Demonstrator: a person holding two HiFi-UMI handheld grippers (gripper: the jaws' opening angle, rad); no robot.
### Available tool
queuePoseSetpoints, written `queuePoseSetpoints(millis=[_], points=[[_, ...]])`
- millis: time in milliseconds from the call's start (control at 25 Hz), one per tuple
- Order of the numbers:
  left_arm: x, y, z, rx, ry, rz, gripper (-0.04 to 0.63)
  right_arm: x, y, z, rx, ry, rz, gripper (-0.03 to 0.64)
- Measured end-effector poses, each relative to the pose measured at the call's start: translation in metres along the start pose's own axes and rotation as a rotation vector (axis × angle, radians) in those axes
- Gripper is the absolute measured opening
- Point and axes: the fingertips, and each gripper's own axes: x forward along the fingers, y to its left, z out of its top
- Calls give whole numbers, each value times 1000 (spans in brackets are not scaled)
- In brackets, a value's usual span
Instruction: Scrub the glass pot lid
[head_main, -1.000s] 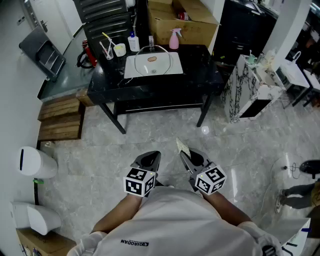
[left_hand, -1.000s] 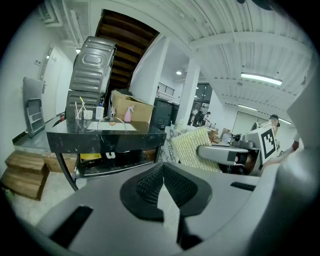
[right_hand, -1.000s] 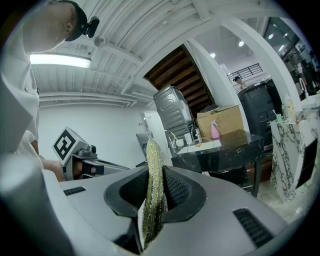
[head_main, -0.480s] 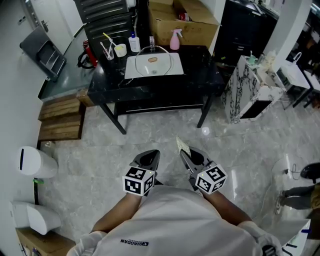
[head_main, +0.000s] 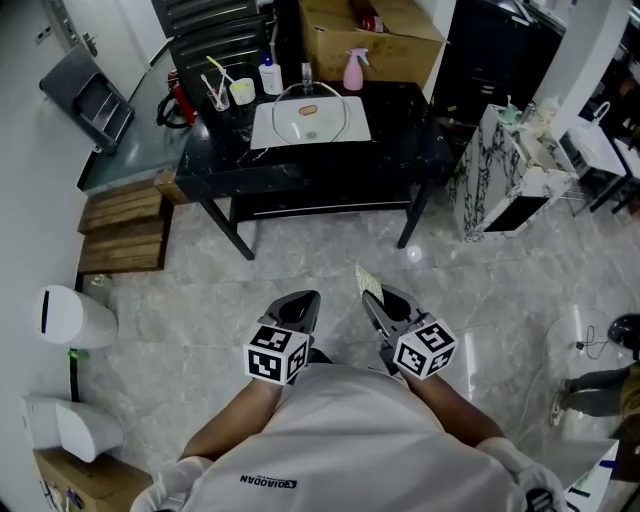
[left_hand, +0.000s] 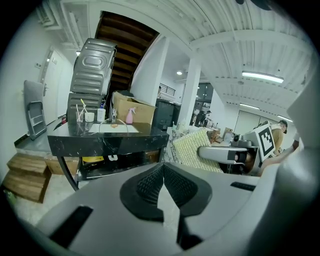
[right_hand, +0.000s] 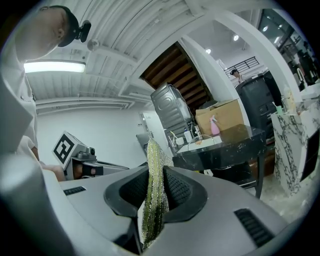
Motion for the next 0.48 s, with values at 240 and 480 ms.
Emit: queuePoseSetpoints(millis=[240,480], points=[[4,12,9,-17,-15,11,15,16,-7,0,18,20,0,91],[25,34,6,-36,9,0,15,43,-21,1,14,34,-1,91]])
